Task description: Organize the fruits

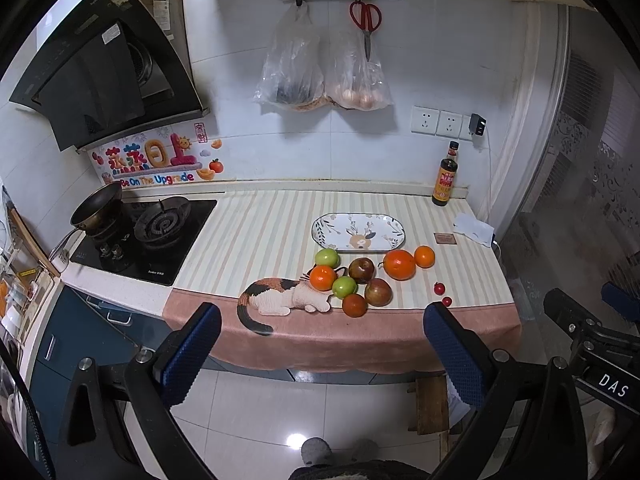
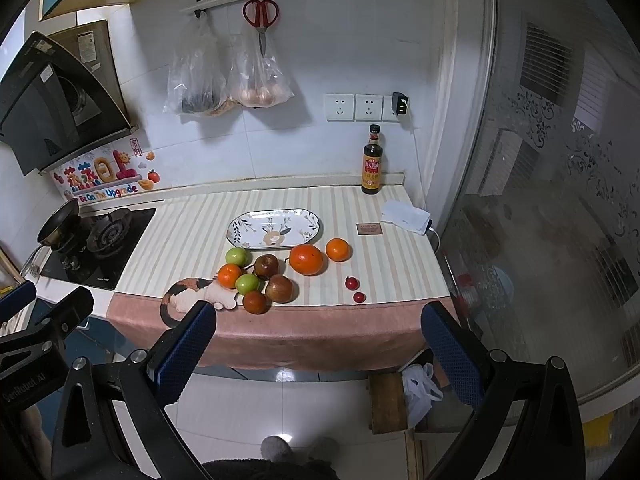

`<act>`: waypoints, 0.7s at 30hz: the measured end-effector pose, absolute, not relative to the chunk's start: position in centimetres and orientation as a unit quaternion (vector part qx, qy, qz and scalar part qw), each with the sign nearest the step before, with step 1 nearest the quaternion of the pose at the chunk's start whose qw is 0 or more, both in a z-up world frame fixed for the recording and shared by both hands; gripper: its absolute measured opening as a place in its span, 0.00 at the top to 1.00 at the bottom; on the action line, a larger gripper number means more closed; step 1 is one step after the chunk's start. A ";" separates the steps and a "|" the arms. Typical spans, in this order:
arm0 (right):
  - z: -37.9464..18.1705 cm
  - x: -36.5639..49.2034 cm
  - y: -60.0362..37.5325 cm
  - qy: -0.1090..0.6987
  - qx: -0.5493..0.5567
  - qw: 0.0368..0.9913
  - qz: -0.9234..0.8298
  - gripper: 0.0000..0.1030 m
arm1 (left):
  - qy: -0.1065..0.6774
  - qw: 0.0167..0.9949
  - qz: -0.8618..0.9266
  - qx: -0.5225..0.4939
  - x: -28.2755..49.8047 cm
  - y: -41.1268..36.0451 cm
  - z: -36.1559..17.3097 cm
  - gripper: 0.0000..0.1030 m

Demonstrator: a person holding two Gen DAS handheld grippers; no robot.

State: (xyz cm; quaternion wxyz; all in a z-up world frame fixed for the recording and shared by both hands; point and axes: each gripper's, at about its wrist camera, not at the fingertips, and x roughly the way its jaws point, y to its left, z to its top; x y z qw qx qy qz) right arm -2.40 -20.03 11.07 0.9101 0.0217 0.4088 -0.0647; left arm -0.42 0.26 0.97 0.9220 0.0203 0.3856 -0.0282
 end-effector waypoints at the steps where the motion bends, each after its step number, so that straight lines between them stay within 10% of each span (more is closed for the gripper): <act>1: 11.1 -2.4 -20.0 0.408 0.021 0.910 -0.064 0.00 | 0.385 0.922 -0.028 0.019 -0.4 0.4 1.0 0.00; 21: 3.4 3.4 -23.7 0.422 0.084 0.902 -0.030 0.00 | 0.381 0.918 0.097 0.048 6.3 0.7 -4.9 0.00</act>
